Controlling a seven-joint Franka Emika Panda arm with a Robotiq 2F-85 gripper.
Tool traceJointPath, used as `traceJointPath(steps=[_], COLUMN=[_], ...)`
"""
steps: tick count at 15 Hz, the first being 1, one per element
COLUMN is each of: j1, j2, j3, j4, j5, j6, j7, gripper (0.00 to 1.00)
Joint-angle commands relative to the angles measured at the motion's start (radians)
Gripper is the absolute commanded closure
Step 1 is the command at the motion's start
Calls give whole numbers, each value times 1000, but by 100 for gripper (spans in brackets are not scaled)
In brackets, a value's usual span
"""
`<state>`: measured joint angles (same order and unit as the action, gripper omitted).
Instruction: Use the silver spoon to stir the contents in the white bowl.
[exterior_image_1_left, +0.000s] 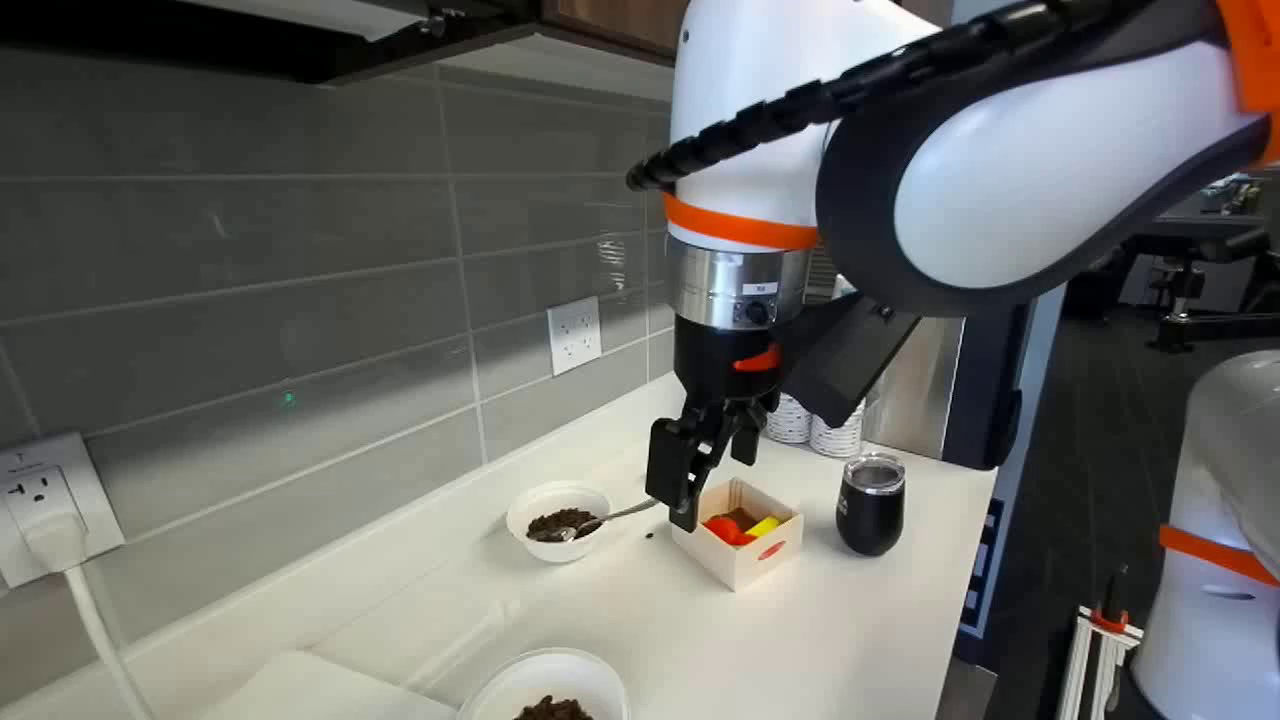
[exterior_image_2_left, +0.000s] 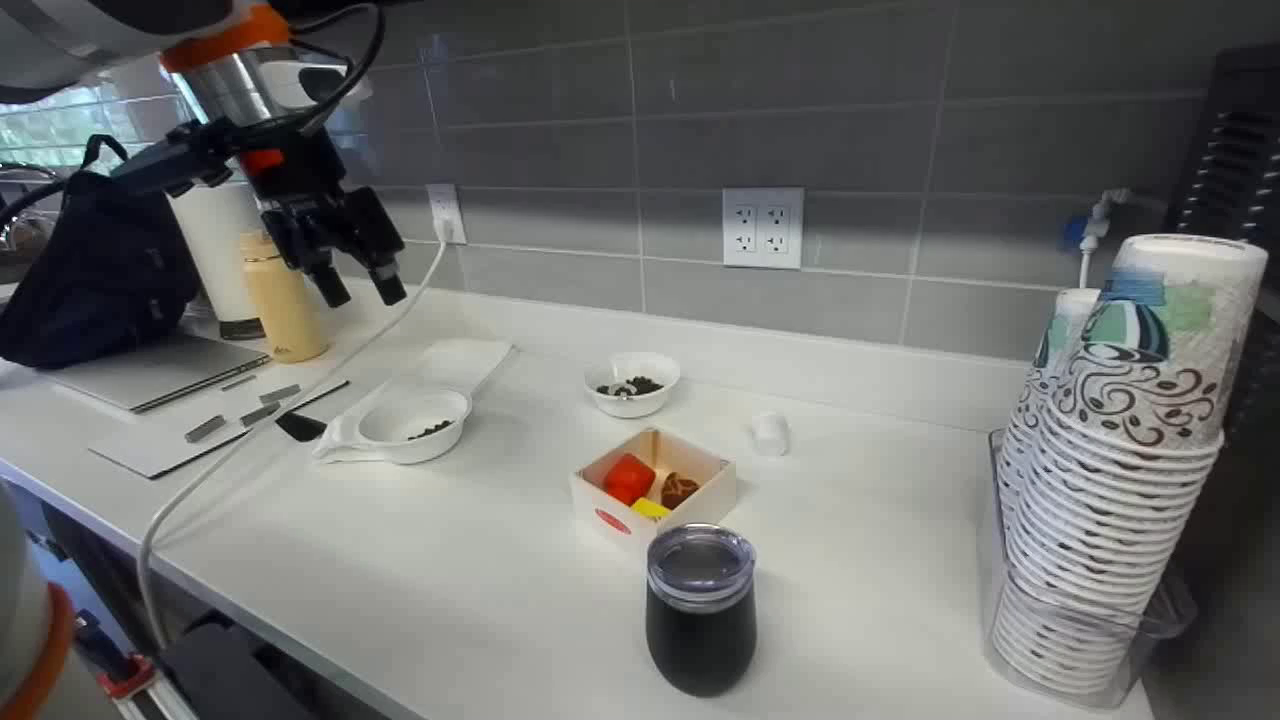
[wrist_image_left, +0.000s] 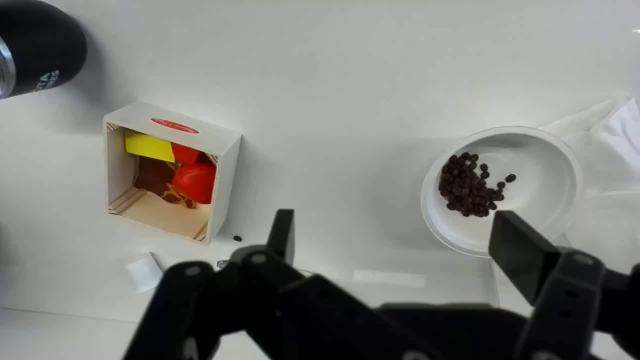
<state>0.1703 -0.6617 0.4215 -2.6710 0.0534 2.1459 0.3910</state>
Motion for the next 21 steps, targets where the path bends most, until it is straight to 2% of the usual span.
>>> traceJointPath(steps=[1, 3, 5, 7, 11, 16, 18, 21], j1=[18, 18, 22, 39, 59, 51, 50, 39], j2=[5, 5, 29, 54, 114, 253, 334, 479], j3=[-17, -17, -63, -150, -345, -571, -637, -695], j4=[1, 1, -4, -14, -16, 9, 31, 109], j5=[-14, -14, 11, 55, 171, 384, 480, 631], j6=[-2, -2, 20, 47, 85, 77, 85, 67], j7=[11, 11, -39, -144, -403, -749, -894, -1091], gripper=[0, 0, 0, 0, 0, 0, 0, 0])
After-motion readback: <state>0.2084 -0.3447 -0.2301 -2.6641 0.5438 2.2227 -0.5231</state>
